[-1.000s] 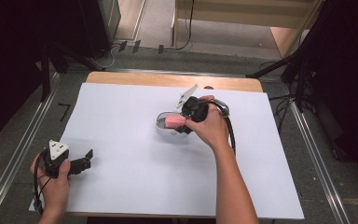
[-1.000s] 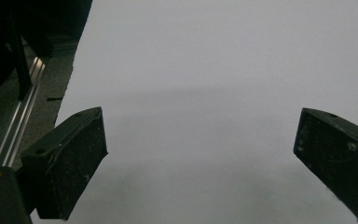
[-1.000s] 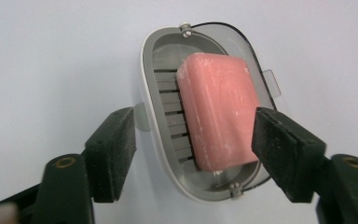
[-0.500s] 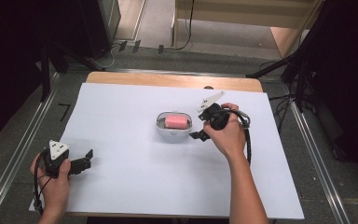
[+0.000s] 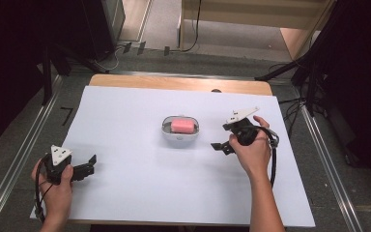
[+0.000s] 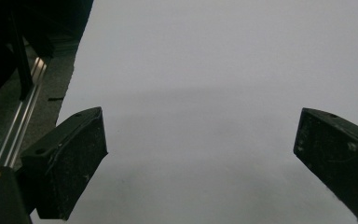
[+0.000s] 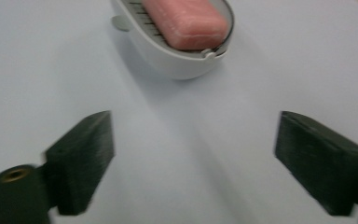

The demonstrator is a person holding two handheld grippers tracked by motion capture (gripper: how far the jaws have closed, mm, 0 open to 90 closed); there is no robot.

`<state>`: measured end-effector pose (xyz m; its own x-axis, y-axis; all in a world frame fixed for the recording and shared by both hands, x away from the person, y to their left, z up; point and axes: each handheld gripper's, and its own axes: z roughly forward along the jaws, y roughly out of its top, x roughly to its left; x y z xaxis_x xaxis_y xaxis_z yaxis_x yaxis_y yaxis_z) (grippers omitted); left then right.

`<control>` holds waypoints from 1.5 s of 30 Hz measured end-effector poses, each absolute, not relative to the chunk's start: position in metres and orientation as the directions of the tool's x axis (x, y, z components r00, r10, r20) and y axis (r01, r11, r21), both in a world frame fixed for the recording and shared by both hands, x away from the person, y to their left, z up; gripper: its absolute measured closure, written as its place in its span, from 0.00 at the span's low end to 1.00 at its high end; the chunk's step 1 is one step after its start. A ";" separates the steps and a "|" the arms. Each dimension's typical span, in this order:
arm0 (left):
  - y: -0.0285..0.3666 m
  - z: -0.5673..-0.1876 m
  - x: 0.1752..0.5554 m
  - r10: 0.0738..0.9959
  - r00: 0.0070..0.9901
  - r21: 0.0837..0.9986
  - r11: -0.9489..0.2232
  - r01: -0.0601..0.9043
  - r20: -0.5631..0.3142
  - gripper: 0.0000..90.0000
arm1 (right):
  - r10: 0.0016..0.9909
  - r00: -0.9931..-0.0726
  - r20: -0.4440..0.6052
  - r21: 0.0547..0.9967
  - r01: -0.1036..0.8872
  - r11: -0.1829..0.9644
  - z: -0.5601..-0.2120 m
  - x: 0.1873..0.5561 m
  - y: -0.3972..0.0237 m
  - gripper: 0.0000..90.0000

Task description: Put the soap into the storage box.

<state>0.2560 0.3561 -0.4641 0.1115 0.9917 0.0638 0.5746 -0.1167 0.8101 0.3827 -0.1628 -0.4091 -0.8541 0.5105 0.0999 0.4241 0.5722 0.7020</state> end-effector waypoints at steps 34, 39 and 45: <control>0.356 -0.464 0.256 0.991 0.111 0.811 -0.121 0.572 0.070 0.03 | 0.707 -0.700 0.099 0.776 0.499 0.386 -0.460 0.314 -0.253 0.00; 0.355 -0.464 0.256 0.991 0.110 0.812 -0.120 0.571 0.069 0.03 | 0.729 -0.676 0.107 0.781 0.511 0.359 -0.467 0.301 -0.265 0.00; 0.355 -0.464 0.256 0.991 0.109 0.813 -0.121 0.570 0.071 0.03 | 0.756 -0.645 0.115 0.795 0.516 0.319 -0.474 0.284 -0.283 0.00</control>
